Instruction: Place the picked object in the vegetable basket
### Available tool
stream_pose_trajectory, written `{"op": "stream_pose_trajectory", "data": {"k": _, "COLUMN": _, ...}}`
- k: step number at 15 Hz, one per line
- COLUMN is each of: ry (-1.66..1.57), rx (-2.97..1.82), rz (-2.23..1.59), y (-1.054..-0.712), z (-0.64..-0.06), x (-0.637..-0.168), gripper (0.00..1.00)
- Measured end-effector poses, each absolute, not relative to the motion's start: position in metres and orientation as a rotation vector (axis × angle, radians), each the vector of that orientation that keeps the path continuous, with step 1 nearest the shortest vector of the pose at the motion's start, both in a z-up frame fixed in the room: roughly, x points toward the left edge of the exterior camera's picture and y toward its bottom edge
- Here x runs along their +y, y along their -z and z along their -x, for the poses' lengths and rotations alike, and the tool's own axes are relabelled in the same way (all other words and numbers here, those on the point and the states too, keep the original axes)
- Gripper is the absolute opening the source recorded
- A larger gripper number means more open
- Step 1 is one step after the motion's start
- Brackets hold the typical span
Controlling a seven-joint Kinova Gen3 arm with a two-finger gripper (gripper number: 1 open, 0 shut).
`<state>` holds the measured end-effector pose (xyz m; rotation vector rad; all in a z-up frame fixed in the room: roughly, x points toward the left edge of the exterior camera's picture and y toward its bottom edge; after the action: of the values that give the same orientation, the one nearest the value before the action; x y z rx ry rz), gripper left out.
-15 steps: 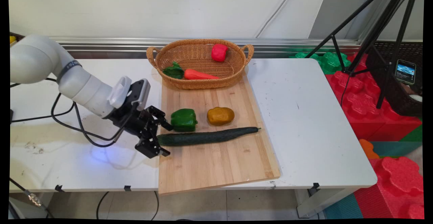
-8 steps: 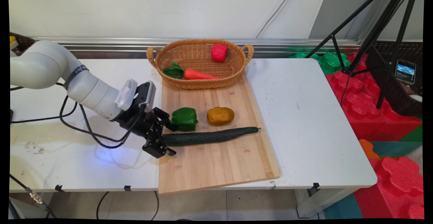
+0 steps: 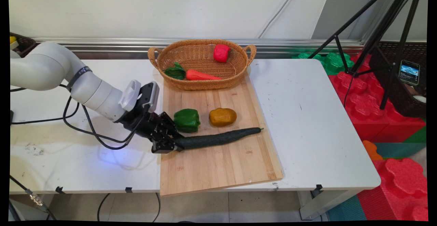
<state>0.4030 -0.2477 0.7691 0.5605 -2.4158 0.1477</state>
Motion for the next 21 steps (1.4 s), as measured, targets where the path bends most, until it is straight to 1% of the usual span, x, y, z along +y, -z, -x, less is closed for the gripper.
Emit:
{"op": "stream_pose_trajectory", "data": {"k": 5, "ry": -0.140, "rx": -2.405, "rz": -0.543, "y": -0.775, "z": -0.403, "x": -0.247, "gripper": 0.00}}
{"op": "stream_pose_trajectory", "data": {"k": 10, "ry": -0.145, "rx": -2.384, "rz": -0.523, "y": -0.790, "z": -0.406, "x": -0.246, "gripper": 0.00}}
{"op": "stream_pose_trajectory", "data": {"k": 21, "ry": -0.165, "rx": -2.321, "rz": -0.494, "y": -0.857, "z": -0.445, "x": -0.241, "gripper": 0.00}}
